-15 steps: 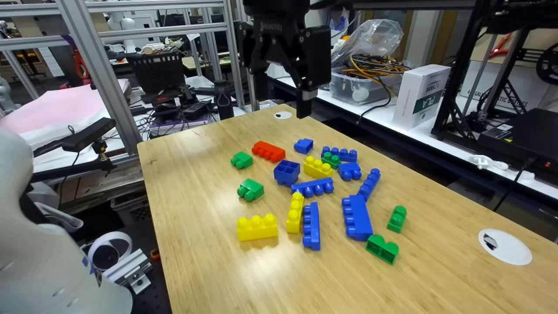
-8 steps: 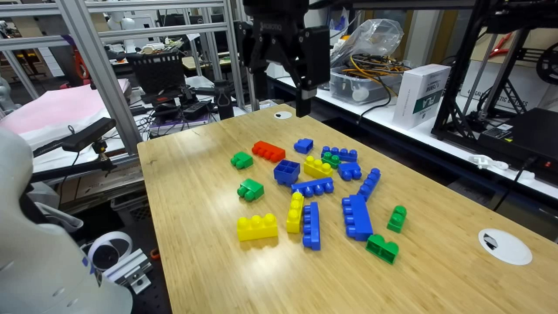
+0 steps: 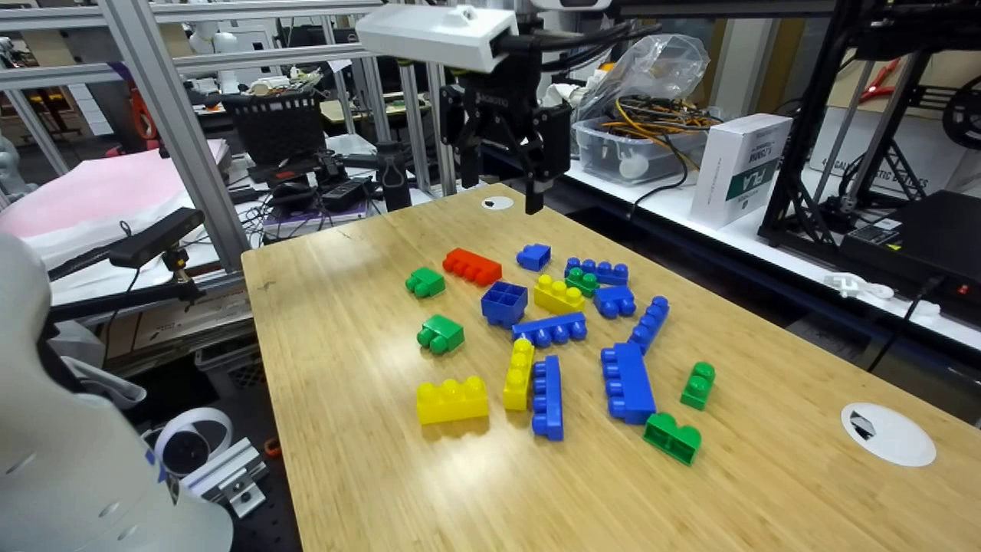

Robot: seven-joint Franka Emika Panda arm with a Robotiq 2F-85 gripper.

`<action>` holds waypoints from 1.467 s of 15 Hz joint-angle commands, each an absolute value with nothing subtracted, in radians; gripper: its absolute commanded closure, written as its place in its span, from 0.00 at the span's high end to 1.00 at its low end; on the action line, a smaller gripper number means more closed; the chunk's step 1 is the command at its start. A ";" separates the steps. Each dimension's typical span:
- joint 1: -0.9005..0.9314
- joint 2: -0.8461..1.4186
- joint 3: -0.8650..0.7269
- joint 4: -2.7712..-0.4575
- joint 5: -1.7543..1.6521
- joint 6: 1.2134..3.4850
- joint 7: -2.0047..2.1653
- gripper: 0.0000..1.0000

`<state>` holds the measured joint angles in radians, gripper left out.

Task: Flip the upside down blue block on the table.

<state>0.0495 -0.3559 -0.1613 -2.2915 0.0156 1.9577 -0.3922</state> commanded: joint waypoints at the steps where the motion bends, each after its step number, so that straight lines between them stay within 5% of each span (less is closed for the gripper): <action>1: 0.058 -0.268 -0.110 -2.288 0.018 2.060 -0.397 1.00; 22: 0.124 0.233 0.097 -1.923 -0.184 2.056 -0.211 1.00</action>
<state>0.1219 0.1954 0.0893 -1.9772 -0.1705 2.1096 -0.2337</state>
